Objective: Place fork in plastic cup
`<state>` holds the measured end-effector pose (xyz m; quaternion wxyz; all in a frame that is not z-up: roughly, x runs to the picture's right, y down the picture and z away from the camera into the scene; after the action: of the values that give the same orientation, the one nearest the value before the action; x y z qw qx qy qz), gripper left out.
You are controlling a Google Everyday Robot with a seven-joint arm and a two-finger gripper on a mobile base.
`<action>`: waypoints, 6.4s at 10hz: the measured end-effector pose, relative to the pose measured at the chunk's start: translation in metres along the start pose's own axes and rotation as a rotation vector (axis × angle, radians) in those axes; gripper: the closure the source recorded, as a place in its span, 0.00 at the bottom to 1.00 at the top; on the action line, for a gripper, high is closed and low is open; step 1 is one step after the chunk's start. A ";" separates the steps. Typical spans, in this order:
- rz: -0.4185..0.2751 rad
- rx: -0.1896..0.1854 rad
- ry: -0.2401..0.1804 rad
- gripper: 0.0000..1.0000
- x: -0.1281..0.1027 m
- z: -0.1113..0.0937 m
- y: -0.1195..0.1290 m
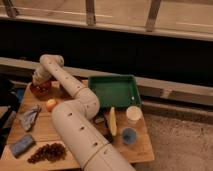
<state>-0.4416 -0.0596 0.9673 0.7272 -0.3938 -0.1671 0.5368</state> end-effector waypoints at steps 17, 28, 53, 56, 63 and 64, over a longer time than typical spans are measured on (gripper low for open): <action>0.123 0.343 -0.060 1.00 0.015 -0.183 -0.049; 0.430 0.603 -0.096 1.00 0.121 -0.294 -0.087; 0.728 0.406 0.122 1.00 0.271 -0.449 -0.176; 0.713 0.417 0.134 1.00 0.291 -0.461 -0.177; 0.645 0.460 0.145 1.00 0.324 -0.477 -0.167; 0.648 0.461 0.144 1.00 0.325 -0.478 -0.168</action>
<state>0.1052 0.0294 0.7327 0.5995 -0.2894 0.1416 0.7327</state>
